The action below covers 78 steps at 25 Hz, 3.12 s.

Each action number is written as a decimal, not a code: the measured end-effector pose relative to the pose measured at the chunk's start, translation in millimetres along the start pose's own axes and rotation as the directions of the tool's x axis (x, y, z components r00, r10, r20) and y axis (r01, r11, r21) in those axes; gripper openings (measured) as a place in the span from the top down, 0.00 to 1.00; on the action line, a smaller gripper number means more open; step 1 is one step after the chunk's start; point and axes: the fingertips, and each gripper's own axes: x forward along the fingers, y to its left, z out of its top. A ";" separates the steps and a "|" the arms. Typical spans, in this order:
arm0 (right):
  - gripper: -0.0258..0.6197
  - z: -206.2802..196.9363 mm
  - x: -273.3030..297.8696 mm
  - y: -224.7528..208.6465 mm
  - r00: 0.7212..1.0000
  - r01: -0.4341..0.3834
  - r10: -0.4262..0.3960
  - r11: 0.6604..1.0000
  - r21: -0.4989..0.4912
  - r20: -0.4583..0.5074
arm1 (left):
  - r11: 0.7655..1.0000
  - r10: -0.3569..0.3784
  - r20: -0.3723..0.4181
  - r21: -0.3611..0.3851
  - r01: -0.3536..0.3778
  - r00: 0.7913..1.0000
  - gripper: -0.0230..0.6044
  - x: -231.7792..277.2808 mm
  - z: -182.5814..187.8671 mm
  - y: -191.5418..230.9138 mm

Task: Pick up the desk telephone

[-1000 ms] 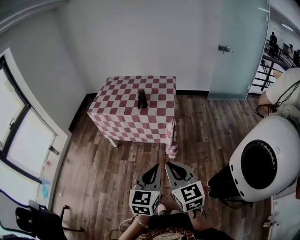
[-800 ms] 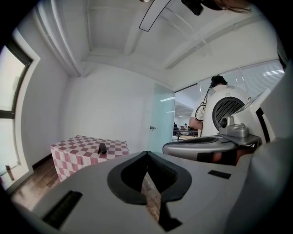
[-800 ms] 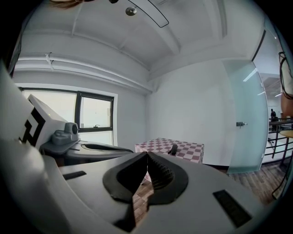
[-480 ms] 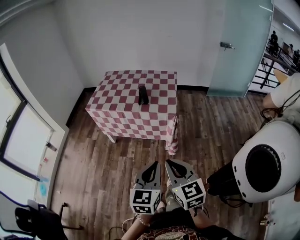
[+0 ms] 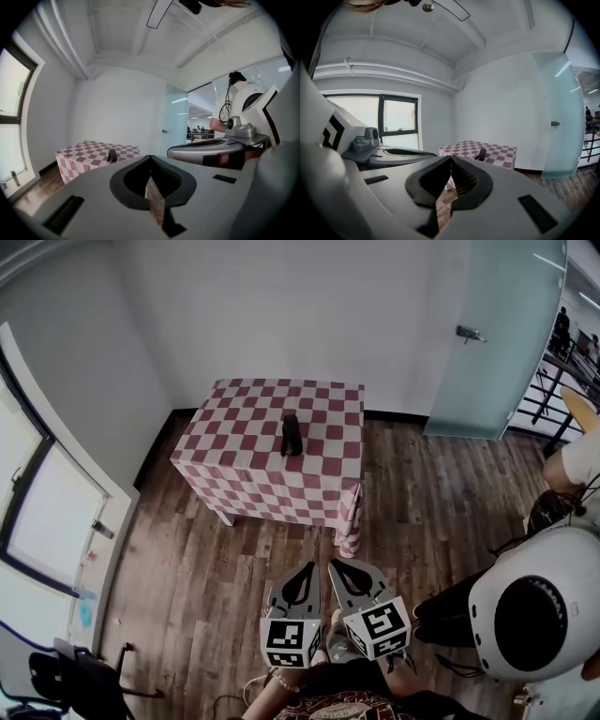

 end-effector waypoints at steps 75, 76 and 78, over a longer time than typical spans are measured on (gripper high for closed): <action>0.93 88.1 339.3 -214.8 0.999 -0.035 0.035 0.999 0.018 0.002 | 0.998 -0.017 -0.035 -0.061 0.015 0.999 0.95 339.5 94.5 199.7; 0.93 90.0 342.3 -219.8 0.999 -0.040 0.040 0.999 0.015 0.002 | 0.998 -0.013 -0.037 -0.060 0.011 0.999 0.95 345.2 95.7 199.9; 0.93 92.0 347.8 -228.7 0.998 -0.055 0.055 0.998 0.014 -0.003 | 0.998 -0.001 -0.035 -0.059 -0.001 0.999 0.95 355.7 99.6 199.6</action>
